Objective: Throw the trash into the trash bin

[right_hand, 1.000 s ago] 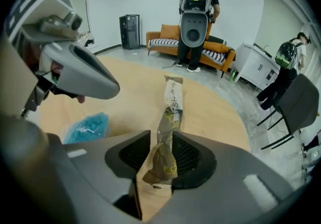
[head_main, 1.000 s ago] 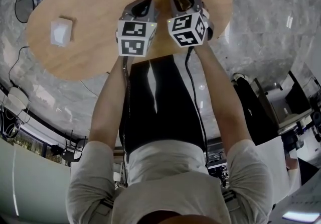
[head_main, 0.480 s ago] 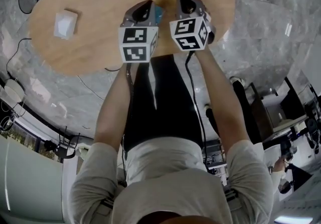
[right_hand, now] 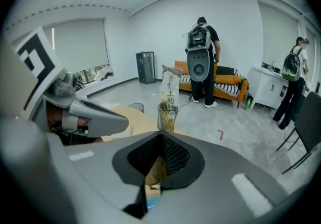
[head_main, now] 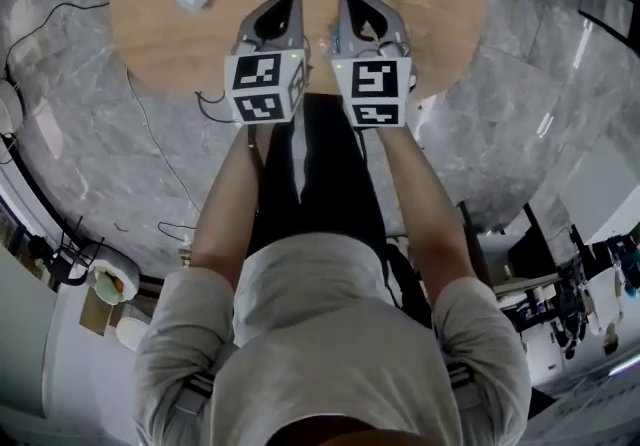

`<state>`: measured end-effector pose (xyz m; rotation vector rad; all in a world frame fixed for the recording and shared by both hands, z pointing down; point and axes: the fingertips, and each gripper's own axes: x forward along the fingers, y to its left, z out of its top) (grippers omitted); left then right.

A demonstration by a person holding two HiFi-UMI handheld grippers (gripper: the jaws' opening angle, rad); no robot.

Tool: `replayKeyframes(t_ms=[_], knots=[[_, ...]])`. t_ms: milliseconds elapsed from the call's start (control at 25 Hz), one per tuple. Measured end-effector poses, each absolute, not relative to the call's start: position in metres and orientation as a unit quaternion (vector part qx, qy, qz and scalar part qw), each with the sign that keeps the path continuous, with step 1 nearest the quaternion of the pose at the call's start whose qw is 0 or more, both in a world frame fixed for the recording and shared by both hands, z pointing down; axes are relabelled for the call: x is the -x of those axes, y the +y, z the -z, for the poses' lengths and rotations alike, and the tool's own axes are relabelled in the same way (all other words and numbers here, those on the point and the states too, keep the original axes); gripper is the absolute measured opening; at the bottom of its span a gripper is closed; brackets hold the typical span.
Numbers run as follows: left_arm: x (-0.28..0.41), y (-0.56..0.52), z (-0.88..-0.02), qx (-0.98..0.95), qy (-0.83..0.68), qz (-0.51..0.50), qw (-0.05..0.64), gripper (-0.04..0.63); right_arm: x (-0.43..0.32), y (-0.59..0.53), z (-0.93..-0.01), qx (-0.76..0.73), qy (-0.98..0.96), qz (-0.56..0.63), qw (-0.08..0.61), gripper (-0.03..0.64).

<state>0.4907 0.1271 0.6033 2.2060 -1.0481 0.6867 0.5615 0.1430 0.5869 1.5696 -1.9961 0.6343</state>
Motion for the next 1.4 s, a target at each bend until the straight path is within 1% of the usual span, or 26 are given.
replayKeyframes(t_ms=[160, 480, 600, 880, 1120, 1400], knots=[[-0.409, 0.128, -0.544, -0.818, -0.447, -0.222, 0.285, 0.015, -0.474, 0.135, -0.520, -0.551, -0.776, -0.202, 0.232, 0.011], [-0.214, 0.151, -0.437, -0.759, -0.581, -0.139, 0.259, 0.015, -0.279, 0.132, -0.401, -0.454, -0.862, -0.134, 0.181, 0.011], [-0.138, 0.176, -0.399, -0.733, -0.621, -0.123, 0.249, 0.015, -0.209, 0.148, -0.366, -0.425, -0.882, -0.125, 0.161, 0.011], [0.025, 0.236, -0.338, -0.678, -0.699, -0.088, 0.208, 0.015, -0.040, 0.206, -0.297, -0.321, -0.934, -0.038, 0.153, 0.011], [0.120, 0.267, -0.303, -0.647, -0.734, -0.057, 0.201, 0.015, 0.058, 0.224, -0.266, -0.294, -0.944, -0.026, 0.148, 0.011], [0.193, 0.250, -0.278, -0.624, -0.758, -0.034, 0.187, 0.015, 0.126, 0.198, -0.253, -0.272, -0.951, -0.016, 0.142, 0.011]])
